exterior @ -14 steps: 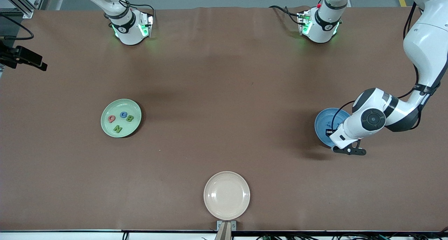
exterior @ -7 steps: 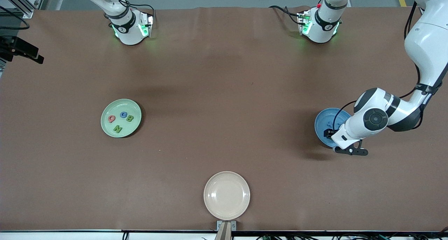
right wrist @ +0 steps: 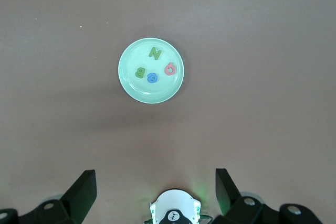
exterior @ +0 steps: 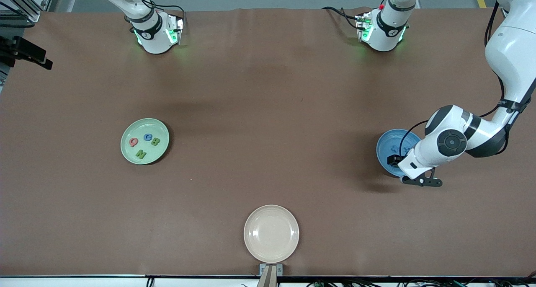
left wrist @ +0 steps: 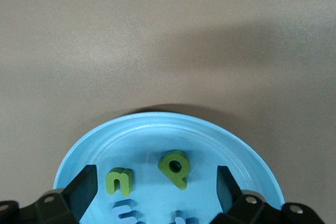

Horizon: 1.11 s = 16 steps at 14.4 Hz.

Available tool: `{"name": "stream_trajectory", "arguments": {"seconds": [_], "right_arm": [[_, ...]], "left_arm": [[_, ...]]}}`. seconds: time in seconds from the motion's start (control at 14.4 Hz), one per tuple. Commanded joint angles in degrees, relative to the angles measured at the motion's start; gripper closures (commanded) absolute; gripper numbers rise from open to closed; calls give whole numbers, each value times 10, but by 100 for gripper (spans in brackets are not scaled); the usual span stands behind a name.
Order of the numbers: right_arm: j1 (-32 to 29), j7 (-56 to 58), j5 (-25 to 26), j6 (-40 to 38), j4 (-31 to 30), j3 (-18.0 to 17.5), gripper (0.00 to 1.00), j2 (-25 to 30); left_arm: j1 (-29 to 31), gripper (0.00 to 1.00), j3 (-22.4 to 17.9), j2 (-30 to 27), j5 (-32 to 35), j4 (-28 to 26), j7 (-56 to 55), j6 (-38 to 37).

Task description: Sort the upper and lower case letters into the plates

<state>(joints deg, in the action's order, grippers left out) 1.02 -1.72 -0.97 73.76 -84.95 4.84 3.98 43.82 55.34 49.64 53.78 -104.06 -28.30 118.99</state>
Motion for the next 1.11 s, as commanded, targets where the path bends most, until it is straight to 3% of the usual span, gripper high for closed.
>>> {"name": "stream_trajectory", "arguments": {"seconds": [0.0, 0.42, 0.56, 0.7, 1.04], "right_arm": [[-4, -1, 4, -9, 0, -9, 0, 9], [-6, 1, 9, -10, 0, -8, 0, 10], [-6, 14, 11, -11, 0, -8, 0, 11], [-6, 31, 20, -9, 0, -9, 0, 11], [-6, 39, 11, 20, 0, -9, 0, 11]], "left_arm": [[4, 0, 3, -13, -10, -4, 6, -3], [3, 0, -3, -26, -13, -5, 34, -16], [0, 0, -34, -73, -77, -9, 98, -16], [-28, 0, -92, -143, -201, -11, 213, -16], [-203, 0, -331, -296, -434, -17, 412, -73]]}}
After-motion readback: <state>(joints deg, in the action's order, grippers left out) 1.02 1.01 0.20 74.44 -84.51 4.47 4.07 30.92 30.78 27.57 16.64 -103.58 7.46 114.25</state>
